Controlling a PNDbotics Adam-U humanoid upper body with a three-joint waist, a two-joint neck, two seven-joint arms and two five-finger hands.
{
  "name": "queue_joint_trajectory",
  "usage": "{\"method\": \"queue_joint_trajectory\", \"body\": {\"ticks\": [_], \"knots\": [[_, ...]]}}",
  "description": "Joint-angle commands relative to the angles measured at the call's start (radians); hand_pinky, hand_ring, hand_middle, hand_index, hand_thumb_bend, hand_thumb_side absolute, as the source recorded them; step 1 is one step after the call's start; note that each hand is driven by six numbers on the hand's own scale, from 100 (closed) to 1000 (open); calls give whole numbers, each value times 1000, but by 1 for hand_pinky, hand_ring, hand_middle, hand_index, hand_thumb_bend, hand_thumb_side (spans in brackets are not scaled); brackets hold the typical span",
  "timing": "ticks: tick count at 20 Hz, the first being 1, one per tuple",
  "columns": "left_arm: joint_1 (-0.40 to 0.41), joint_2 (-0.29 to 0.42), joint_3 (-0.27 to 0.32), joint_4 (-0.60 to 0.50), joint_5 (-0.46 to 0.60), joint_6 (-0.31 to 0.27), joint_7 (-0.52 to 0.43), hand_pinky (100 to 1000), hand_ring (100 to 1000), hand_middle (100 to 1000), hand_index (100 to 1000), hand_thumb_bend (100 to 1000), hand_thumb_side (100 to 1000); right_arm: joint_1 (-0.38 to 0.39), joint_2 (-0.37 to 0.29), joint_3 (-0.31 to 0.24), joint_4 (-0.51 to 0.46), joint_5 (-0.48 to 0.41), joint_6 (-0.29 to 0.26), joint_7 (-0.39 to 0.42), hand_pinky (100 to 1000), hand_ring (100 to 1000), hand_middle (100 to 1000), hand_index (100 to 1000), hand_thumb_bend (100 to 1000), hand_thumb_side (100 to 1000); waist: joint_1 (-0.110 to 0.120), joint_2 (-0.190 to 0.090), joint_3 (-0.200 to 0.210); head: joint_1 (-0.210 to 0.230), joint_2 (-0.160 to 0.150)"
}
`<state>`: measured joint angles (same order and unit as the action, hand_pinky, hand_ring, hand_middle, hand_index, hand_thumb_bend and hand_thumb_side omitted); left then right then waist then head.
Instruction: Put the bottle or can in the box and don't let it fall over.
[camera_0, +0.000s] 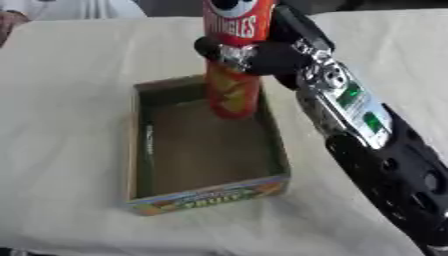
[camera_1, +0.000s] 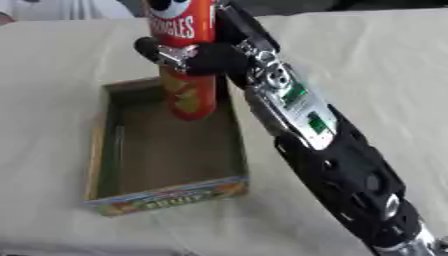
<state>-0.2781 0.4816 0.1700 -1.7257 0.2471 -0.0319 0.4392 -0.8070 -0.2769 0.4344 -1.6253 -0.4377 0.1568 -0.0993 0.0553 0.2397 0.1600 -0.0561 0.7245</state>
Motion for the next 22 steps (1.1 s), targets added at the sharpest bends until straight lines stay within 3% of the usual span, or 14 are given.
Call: {"method": "queue_joint_trajectory", "body": {"ticks": [1,2,3,4,5,9,22], "knots": [[-14,32,15,-10,-1,-2,3,679,741,610,738,706,252,-12,-14,5,-4,6,4,-20,689,624,696,710,683,100,1,-15,3,0,-4],[-15,32,15,-10,0,-2,3,679,741,610,738,707,252,-12,-17,8,-3,20,8,-13,737,690,756,774,706,107,0,-16,3,1,-4],[-16,31,15,-10,0,-2,3,679,741,610,738,708,252,-12,-18,8,-1,34,11,-4,843,825,868,900,732,253,0,-16,3,1,-4],[-17,31,15,-10,0,-2,2,679,741,610,739,709,252,-12,-20,6,0,55,13,1,866,858,891,923,741,348,0,-16,2,2,-5],[-18,31,14,-10,0,-2,1,679,741,610,739,709,252,-12,-21,3,1,78,13,2,872,861,897,923,732,376,0,-16,1,2,-5],[-21,31,13,-9,0,-2,-1,679,741,610,739,709,250,-10,-21,-3,6,125,23,-1,873,860,891,914,720,397,0,-18,-1,3,-4],[-15,34,16,-7,-1,-3,0,680,740,610,739,709,249,-6,-48,-25,-14,90,32,-19,872,862,896,907,718,379,3,-25,-12,12,-3]]}}
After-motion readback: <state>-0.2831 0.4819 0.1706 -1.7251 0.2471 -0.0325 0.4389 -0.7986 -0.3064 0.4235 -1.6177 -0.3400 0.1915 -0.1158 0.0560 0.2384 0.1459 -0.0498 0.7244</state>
